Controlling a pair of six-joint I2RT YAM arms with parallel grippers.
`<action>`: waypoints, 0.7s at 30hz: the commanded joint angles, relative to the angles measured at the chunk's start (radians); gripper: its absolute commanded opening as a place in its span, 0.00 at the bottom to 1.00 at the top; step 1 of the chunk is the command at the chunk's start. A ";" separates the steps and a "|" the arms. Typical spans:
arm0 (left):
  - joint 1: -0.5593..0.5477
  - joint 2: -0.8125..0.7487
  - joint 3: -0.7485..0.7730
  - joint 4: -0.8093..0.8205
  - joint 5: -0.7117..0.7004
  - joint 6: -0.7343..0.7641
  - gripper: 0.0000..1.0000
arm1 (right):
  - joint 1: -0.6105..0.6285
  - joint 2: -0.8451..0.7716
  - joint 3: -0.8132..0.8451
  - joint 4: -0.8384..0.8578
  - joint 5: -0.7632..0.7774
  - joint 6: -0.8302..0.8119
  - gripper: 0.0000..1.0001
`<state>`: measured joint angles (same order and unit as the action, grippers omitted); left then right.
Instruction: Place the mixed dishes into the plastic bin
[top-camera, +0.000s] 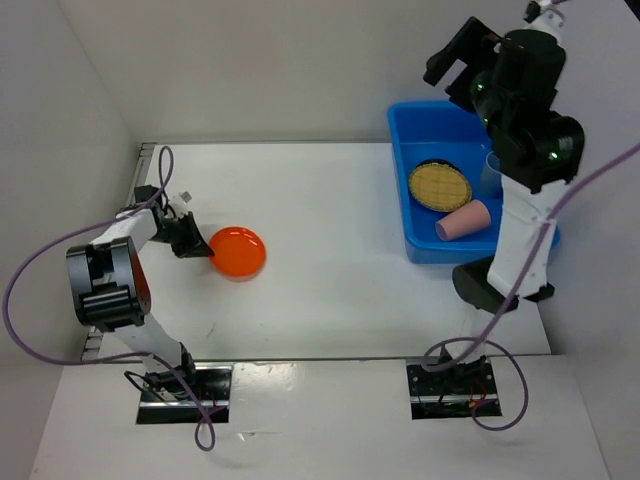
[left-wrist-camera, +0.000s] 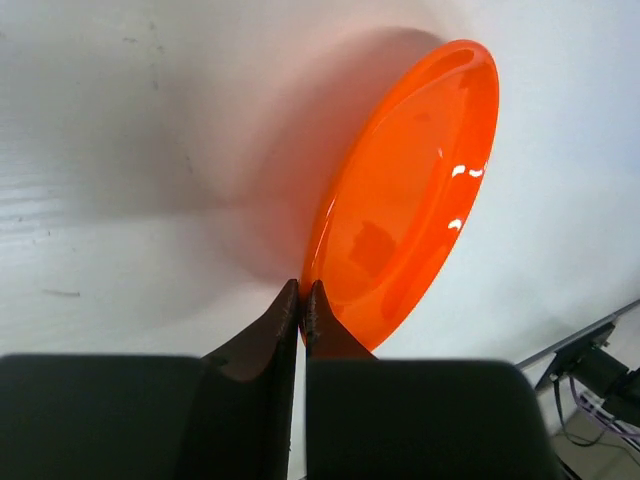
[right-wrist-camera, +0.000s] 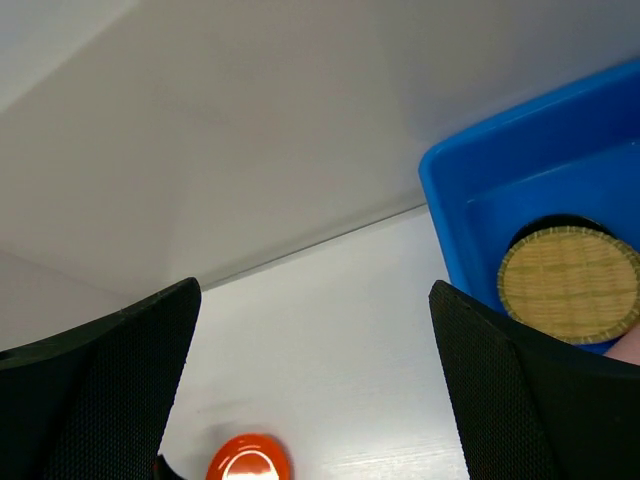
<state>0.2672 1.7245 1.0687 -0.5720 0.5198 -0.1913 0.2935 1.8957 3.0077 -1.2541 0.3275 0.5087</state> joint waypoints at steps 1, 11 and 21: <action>-0.017 -0.139 0.033 0.011 0.029 -0.020 0.00 | 0.003 -0.171 -0.065 -0.045 0.002 0.016 1.00; -0.026 -0.325 0.080 -0.002 0.213 -0.053 0.00 | 0.003 -0.788 -1.542 0.775 -0.777 0.087 1.00; -0.083 -0.467 0.071 -0.023 0.296 -0.083 0.00 | 0.277 -0.566 -1.825 1.074 -0.645 0.159 0.99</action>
<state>0.2031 1.2896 1.1240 -0.5865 0.7231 -0.2649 0.5278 1.3102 1.1507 -0.4110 -0.3080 0.6571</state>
